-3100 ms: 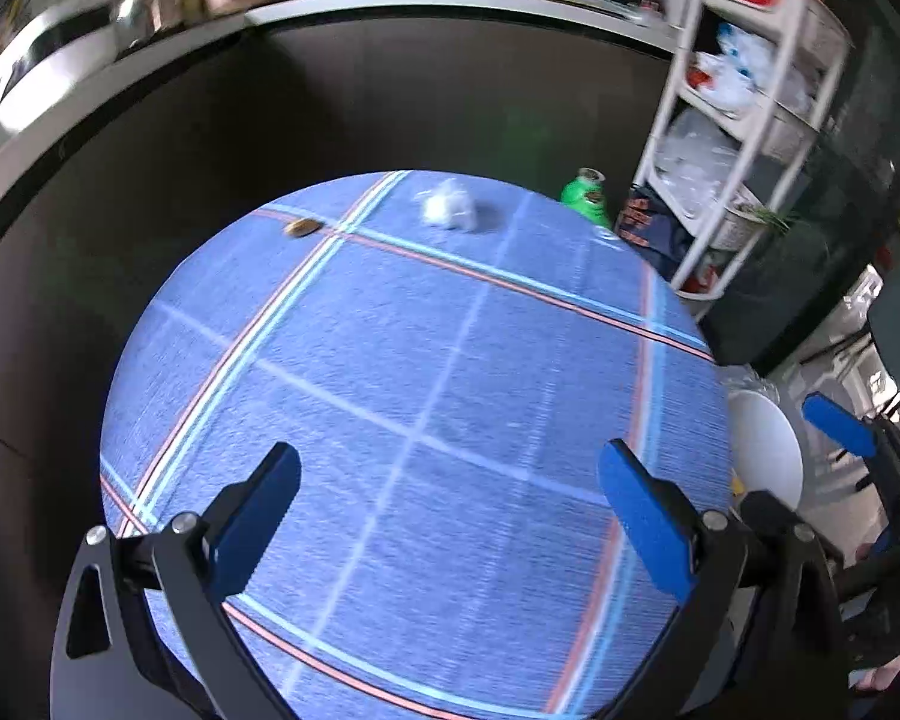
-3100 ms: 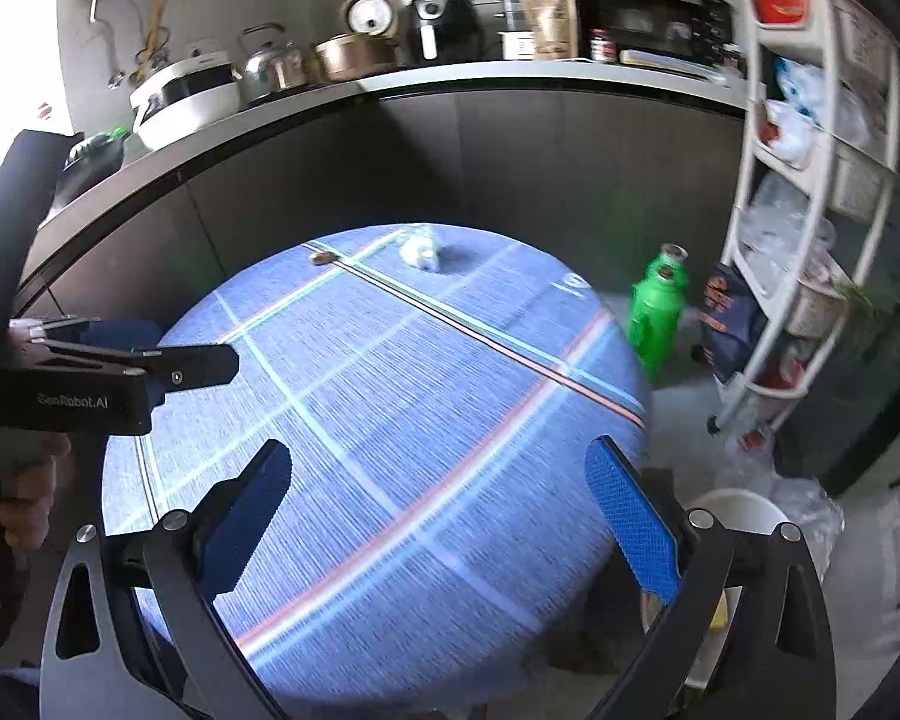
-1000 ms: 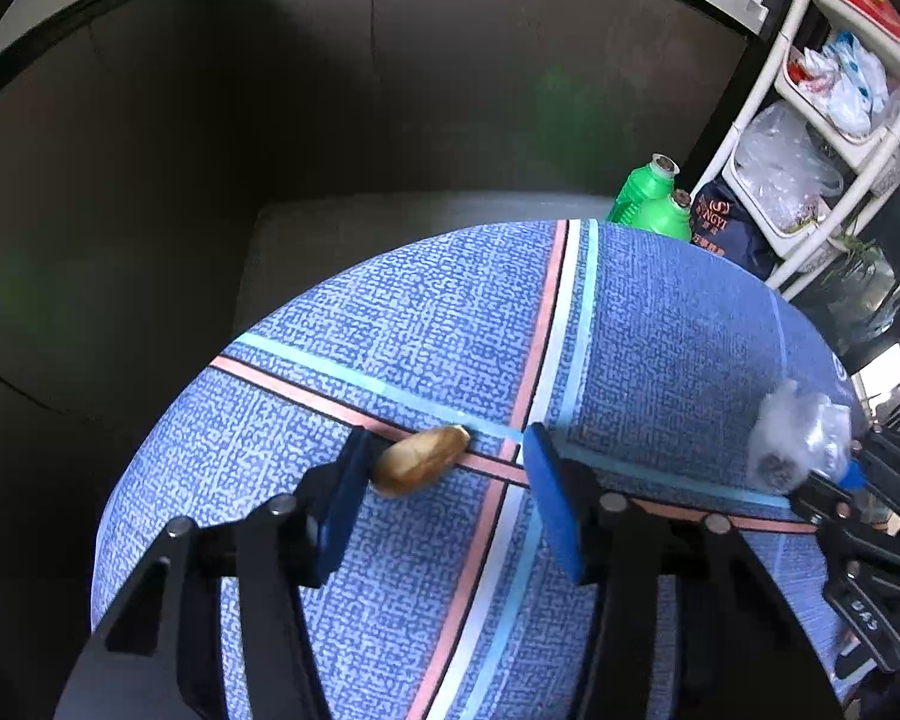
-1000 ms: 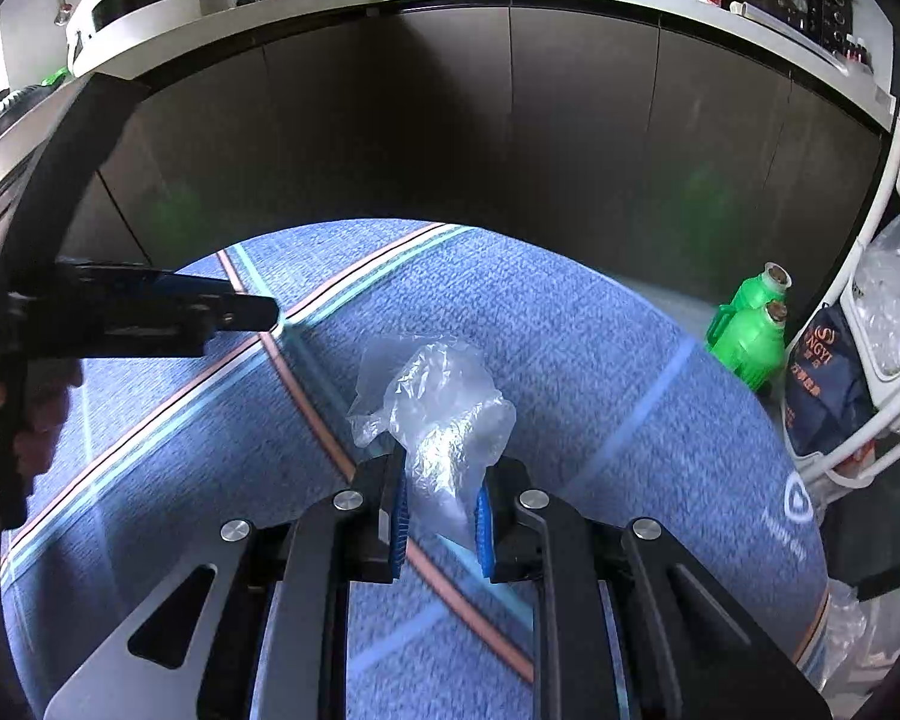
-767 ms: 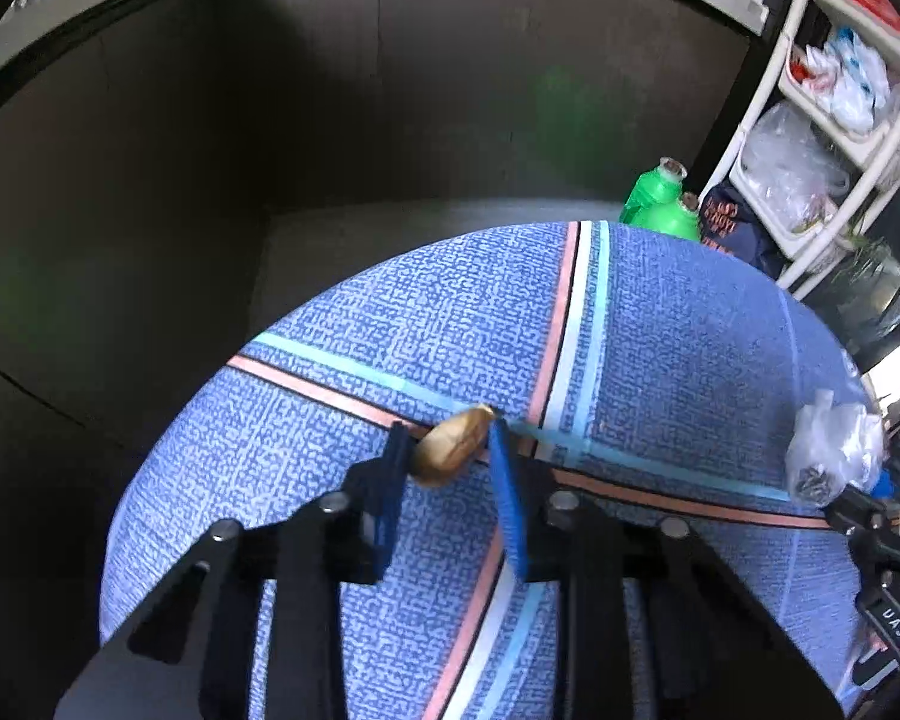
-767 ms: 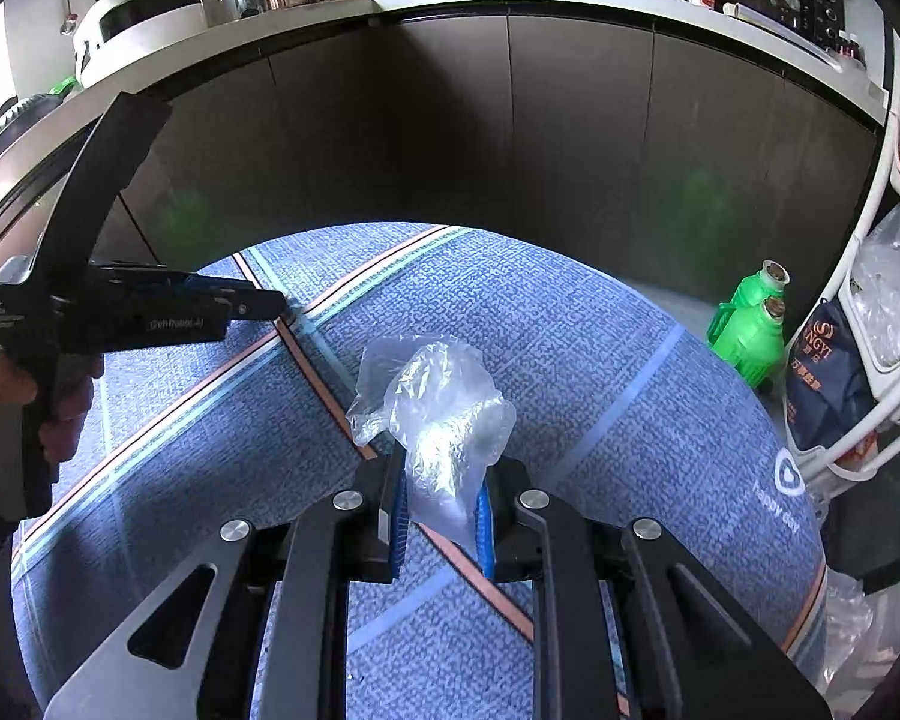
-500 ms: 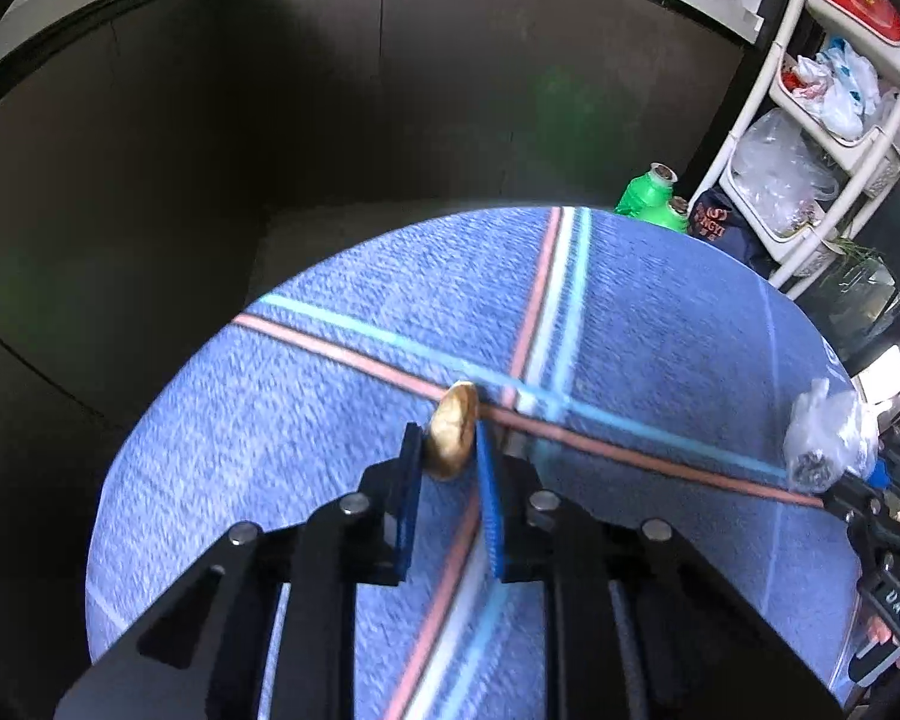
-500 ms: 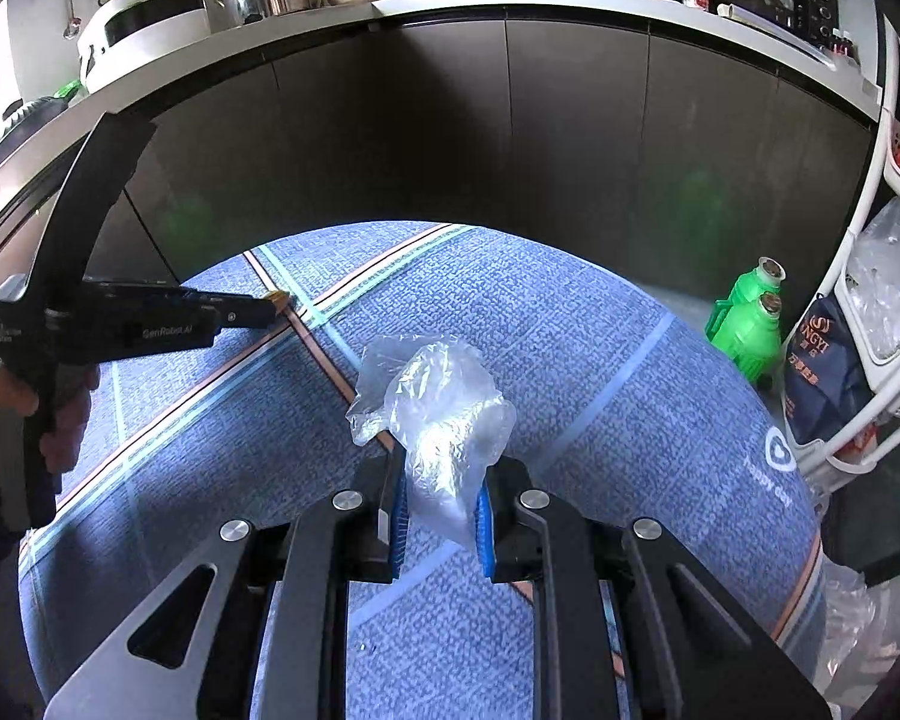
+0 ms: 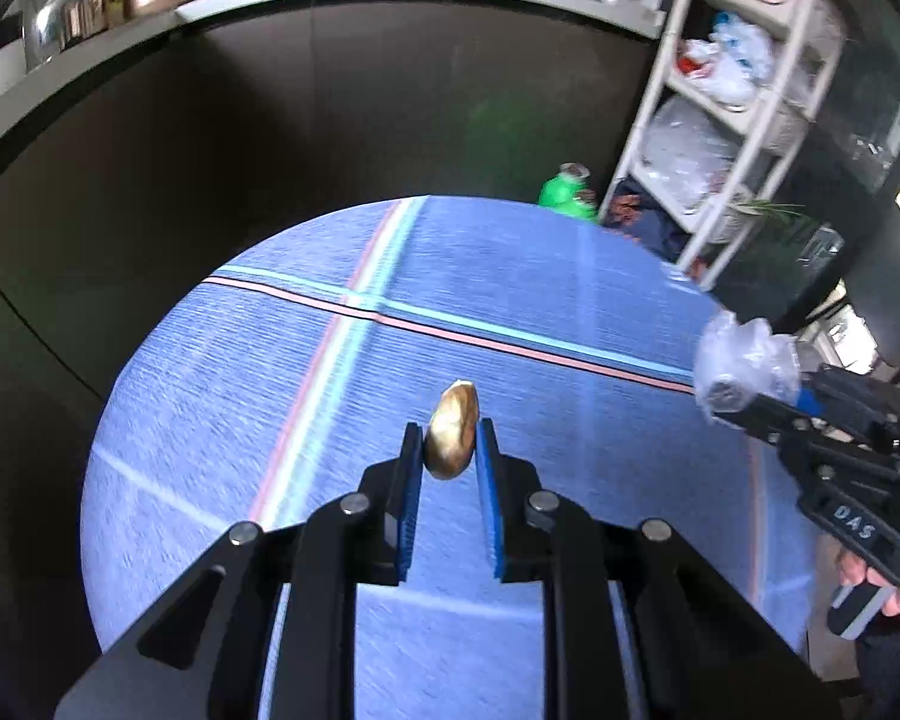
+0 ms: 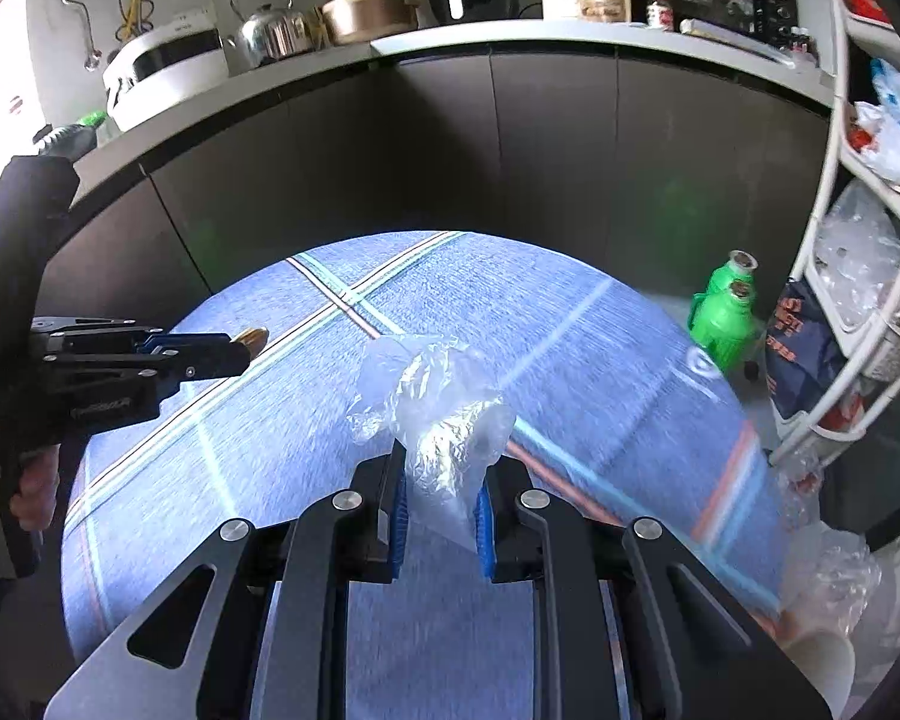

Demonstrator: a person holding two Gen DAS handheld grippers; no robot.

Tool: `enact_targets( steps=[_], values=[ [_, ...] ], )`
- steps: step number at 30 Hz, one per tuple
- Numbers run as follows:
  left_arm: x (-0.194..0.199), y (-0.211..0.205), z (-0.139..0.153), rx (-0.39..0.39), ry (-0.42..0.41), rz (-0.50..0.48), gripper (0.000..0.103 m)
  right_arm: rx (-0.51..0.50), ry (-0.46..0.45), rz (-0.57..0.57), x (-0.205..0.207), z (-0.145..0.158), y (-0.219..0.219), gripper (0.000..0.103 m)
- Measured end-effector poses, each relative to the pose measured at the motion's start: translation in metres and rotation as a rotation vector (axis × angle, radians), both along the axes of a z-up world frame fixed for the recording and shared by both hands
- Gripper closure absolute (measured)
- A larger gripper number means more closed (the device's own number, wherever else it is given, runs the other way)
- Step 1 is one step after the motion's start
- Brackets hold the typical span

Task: Collect trash
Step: 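Carry the nut and plastic bag with both tools over the bucket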

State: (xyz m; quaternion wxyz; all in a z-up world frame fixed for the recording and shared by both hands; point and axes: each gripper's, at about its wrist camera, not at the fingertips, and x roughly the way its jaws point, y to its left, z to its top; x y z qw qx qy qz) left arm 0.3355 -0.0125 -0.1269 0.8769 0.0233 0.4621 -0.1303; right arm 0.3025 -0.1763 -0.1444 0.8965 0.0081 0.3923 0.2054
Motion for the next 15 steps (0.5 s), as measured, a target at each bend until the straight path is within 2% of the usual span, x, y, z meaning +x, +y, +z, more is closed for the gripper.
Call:
enact_targets(
  steps=[9, 15],
  values=[
    [-0.074, -0.054, 0.037, 0.018, -0.057, -0.039, 0.085, 0.091, -0.045, -0.087, -0.090, 0.031, -0.061, 0.087],
    [-0.109, -0.089, 0.053, 0.002, -0.087, -0.072, 0.085, 0.101, -0.085, -0.145, -0.135, 0.045, -0.098, 0.087]
  ],
)
